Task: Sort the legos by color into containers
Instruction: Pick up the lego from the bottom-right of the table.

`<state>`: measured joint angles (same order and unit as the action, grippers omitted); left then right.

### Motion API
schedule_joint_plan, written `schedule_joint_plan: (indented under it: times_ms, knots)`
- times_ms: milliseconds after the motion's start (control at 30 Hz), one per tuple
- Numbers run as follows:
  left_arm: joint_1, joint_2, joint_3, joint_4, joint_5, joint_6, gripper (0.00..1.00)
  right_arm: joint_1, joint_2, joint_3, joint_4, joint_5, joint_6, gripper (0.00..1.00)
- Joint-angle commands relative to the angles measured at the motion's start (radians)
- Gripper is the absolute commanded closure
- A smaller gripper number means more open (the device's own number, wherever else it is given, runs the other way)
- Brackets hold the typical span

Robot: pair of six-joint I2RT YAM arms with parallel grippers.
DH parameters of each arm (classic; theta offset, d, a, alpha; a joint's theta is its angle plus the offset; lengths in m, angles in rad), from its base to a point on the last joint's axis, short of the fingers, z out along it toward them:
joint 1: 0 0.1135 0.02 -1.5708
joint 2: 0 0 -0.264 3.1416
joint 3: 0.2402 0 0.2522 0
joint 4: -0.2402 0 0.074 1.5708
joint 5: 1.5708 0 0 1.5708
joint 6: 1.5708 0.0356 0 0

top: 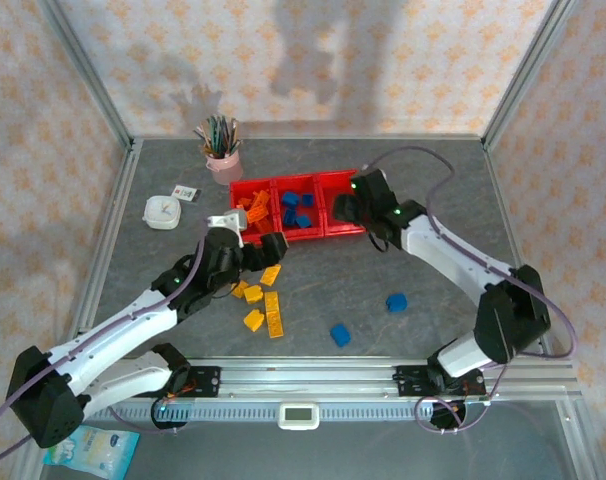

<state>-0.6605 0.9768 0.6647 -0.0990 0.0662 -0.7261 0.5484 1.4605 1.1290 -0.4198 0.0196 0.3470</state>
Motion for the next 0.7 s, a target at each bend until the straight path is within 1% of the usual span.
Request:
schedule_joint_plan:
  times_ms: [0,167,400,533,667]
  knots:
    - [-0.06,0.03,-0.012,0.077,-0.036,-0.032,0.01,0.001,-0.097,-0.09,-0.073,0.113,0.059,0.21]
    - [-0.157,0.098,-0.01,0.157,-0.063,-0.056,0.01,-0.002,-0.206,-0.23,-0.152,0.19,0.152,0.13]
    - [-0.225,0.189,0.007,0.225,-0.071,-0.07,0.01,-0.004,-0.272,-0.361,-0.233,0.219,0.296,0.04]
    - [-0.237,0.224,0.02,0.226,-0.075,-0.064,0.01,-0.004,-0.274,-0.427,-0.214,0.173,0.351,0.03]
    - [-0.236,0.235,0.02,0.225,-0.081,-0.062,0.01,0.009,-0.27,-0.508,-0.145,0.076,0.396,0.03]
